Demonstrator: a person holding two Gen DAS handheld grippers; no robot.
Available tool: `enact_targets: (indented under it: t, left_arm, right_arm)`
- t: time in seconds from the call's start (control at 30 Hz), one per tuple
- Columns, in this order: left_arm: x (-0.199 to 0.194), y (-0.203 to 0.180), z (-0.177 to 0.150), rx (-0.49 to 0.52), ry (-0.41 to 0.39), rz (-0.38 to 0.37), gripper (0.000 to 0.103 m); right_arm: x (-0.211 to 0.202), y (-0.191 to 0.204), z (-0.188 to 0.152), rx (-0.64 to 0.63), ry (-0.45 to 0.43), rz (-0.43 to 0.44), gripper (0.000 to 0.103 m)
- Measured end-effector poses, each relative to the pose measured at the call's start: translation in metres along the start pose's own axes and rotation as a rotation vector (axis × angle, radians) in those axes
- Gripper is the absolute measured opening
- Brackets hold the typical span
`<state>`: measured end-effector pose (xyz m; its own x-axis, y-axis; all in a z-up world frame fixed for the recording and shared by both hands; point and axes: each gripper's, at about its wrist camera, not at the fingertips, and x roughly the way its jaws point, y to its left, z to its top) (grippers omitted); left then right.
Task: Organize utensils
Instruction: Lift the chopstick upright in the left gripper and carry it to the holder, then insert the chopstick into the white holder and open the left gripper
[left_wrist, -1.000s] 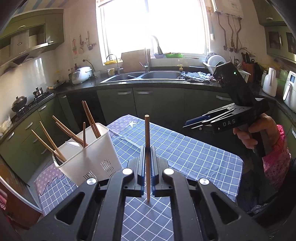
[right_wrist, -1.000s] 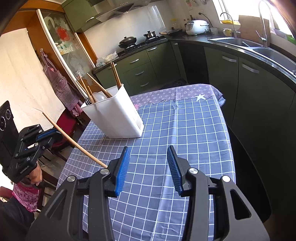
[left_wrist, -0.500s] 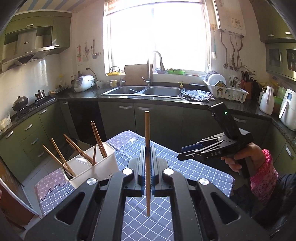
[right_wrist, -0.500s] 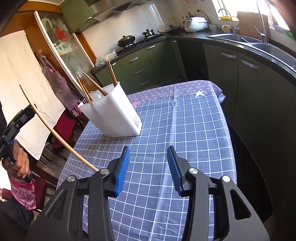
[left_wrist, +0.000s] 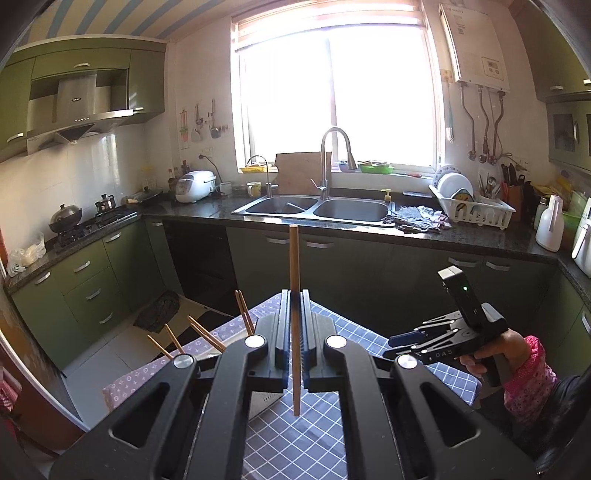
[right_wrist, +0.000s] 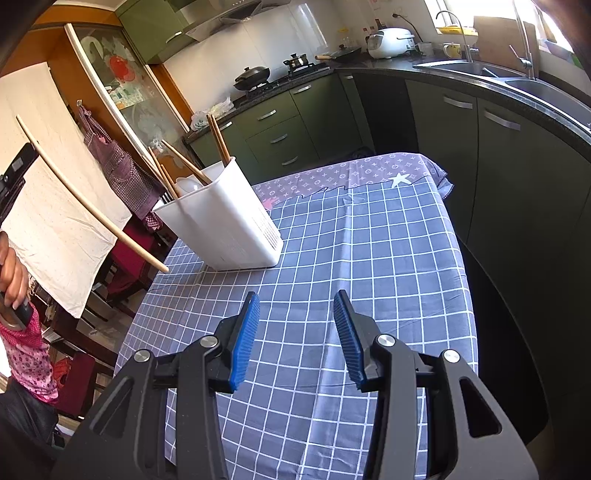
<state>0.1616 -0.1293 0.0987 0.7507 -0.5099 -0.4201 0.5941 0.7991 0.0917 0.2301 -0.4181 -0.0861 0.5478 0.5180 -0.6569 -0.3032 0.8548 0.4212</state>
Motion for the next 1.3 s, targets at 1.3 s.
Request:
enact_targets:
  t: [1.3]
  left_arm:
    - [-0.016,0.087,-0.010,-0.227,0.060,0.209,0.004]
  right_arm:
    - [0.047,0.156,-0.021,-0.703,0.008,0.149,0.042]
